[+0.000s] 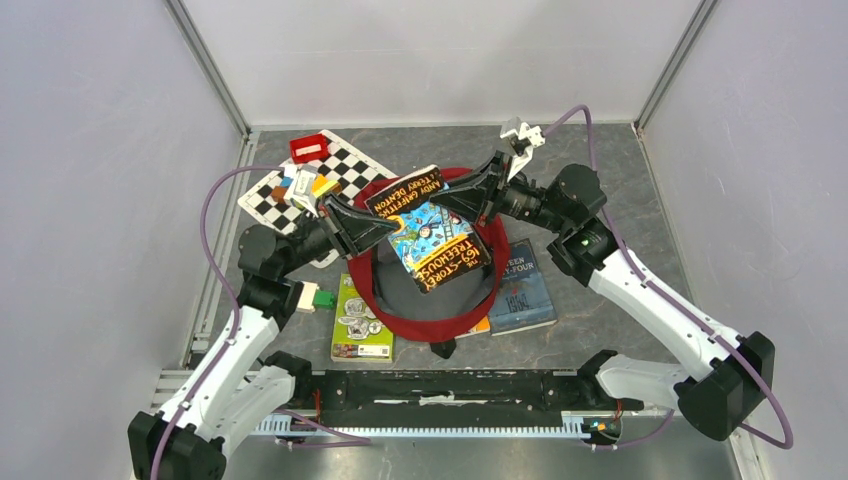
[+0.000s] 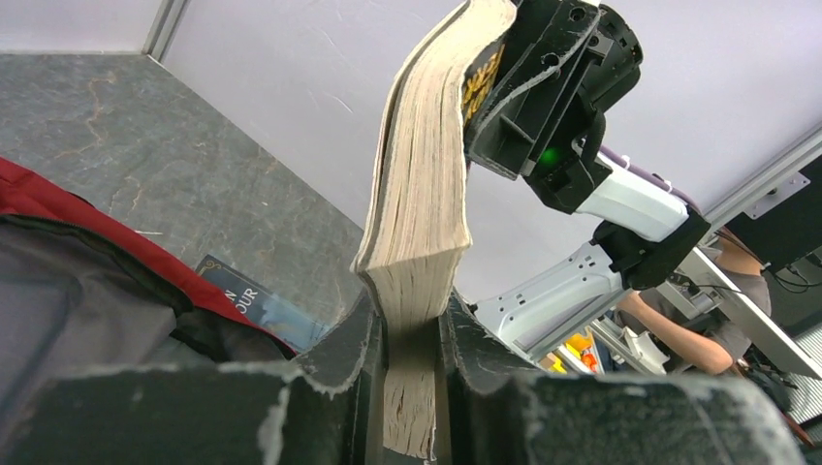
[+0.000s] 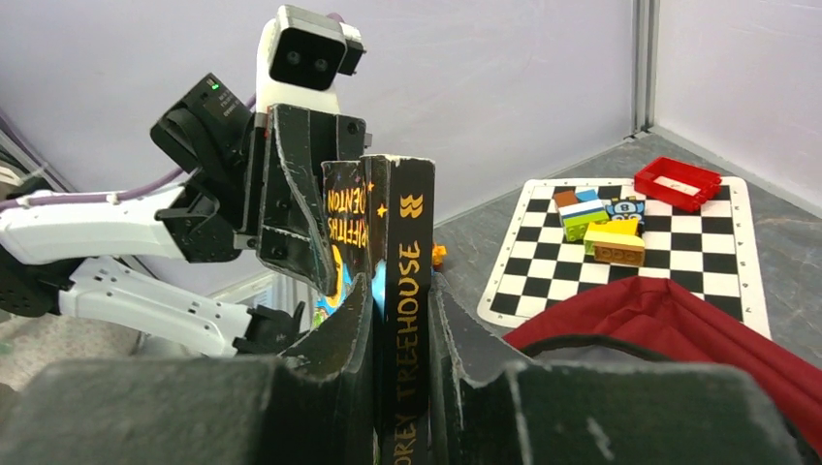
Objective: Pack the student bag
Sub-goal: Pick up the book from the center of the board.
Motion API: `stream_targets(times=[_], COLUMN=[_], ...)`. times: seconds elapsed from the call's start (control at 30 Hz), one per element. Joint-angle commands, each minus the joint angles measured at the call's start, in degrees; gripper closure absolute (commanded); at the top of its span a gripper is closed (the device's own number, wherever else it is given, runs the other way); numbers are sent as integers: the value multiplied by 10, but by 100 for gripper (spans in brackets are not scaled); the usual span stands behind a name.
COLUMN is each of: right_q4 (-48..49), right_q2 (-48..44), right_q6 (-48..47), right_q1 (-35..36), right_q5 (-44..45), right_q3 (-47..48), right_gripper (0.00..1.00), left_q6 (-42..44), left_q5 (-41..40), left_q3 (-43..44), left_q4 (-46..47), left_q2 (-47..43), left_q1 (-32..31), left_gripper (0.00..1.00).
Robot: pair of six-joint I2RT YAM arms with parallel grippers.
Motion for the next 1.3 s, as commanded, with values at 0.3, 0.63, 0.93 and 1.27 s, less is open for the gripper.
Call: stream_targets(times=[0.3, 0.63, 0.93, 1.27], right_q4=[-157, -130, -100, -165], right_q2=[-19, -18, -20, -67], right_q6=[-186, -150, -115, -59], right_q1=[0, -3, -4, -67], right_q5=[-31, -139, -168, 71], right_q3=[-25, -24, -29, -93], right_gripper=[16, 18, 83, 100], left_q6=[-22, 9, 95, 385], left_q5=[-7, 43, 52, -200], left_q3=[19, 42, 74, 200], left_q4=[44, 8, -104, -516], left_q2=[-50, -43, -34, 94], left_q1=[-2, -2, -1, 0], left_gripper=[98, 98, 97, 0])
